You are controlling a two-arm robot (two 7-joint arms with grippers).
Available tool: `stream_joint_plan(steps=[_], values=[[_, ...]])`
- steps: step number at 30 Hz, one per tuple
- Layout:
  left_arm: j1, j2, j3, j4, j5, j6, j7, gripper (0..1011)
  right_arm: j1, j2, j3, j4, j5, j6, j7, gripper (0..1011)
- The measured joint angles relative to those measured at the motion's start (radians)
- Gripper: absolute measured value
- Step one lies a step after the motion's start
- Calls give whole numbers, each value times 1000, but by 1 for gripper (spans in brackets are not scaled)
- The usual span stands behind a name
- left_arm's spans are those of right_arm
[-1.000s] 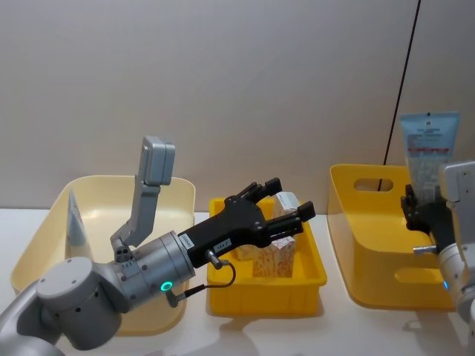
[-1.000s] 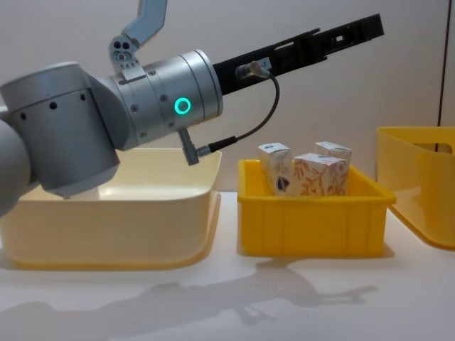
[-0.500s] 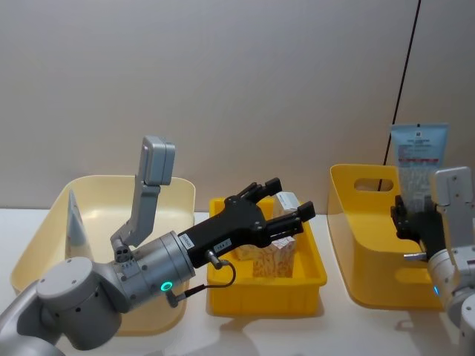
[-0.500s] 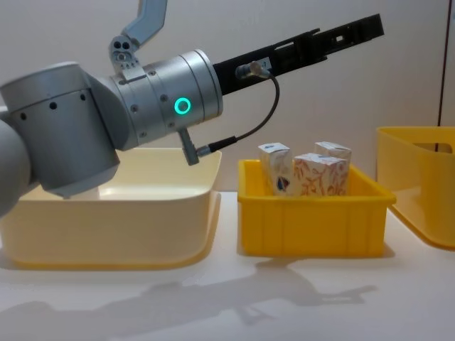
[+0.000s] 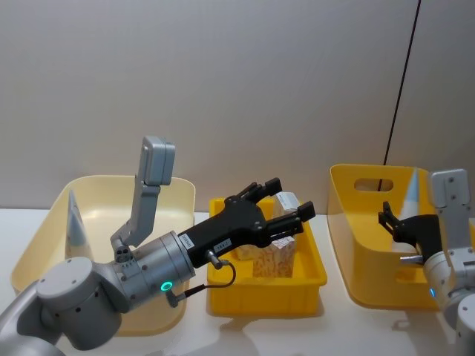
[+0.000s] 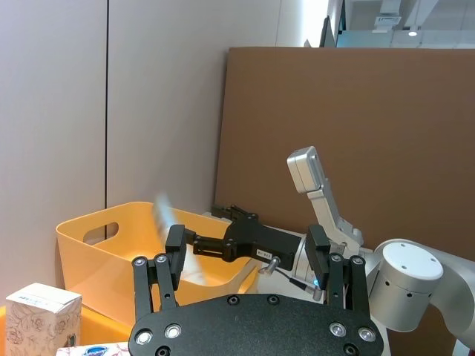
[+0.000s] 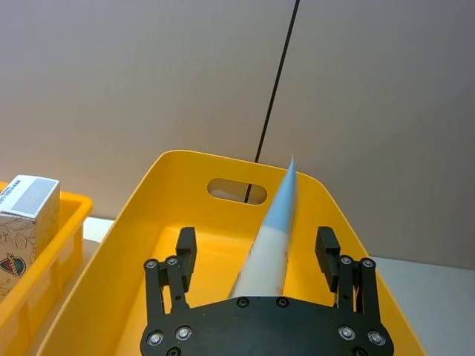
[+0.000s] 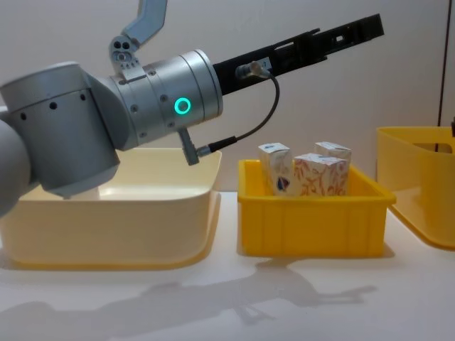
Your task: Bimanual collaborative sorting of washing and personal care products
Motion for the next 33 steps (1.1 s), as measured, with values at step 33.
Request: stream_joint_plan(steps=[33], values=[[9, 5, 0, -9, 7, 0, 14, 1000, -33, -23, 56, -72, 92, -103, 80, 1001]])
